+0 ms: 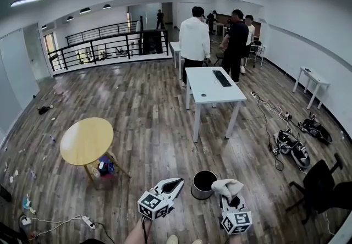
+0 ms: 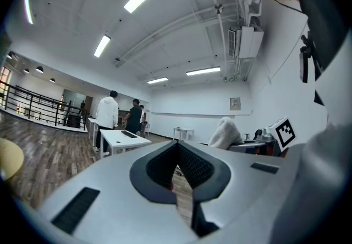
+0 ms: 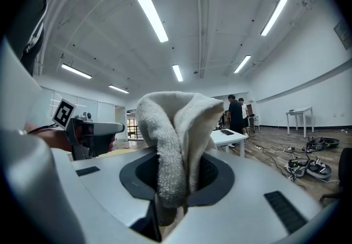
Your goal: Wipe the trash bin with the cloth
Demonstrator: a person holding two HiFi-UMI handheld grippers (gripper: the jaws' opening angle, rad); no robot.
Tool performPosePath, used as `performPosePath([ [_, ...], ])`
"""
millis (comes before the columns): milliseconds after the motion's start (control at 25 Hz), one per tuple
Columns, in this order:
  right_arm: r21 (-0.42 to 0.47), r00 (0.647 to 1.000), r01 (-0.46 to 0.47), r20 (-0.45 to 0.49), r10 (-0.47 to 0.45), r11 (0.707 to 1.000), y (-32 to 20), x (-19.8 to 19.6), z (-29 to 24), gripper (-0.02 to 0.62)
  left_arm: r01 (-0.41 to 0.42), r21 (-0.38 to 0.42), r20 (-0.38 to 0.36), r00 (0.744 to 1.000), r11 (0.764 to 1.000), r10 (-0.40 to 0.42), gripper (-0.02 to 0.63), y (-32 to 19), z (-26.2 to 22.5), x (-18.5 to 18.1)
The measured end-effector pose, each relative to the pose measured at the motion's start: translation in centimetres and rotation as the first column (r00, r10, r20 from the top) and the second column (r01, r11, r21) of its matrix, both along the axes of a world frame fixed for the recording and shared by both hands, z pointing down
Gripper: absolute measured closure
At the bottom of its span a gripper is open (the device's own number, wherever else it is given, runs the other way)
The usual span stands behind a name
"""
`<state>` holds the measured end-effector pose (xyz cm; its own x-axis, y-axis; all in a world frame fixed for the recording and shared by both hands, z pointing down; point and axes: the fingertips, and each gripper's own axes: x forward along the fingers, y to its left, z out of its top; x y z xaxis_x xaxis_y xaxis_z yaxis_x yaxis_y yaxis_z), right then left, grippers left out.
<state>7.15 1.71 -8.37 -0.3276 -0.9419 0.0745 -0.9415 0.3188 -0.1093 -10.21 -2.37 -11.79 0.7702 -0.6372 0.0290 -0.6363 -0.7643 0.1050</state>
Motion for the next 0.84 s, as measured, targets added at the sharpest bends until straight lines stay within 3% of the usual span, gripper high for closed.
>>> performPosePath([
  [840,0.023,1.000,-0.014,0.005,0.014,1.000,1.1,0.3,-0.6,0.512,-0.005,0.028,-0.018,1.000,1.000,0.006,0.606,0.6,-1.2,0.5],
])
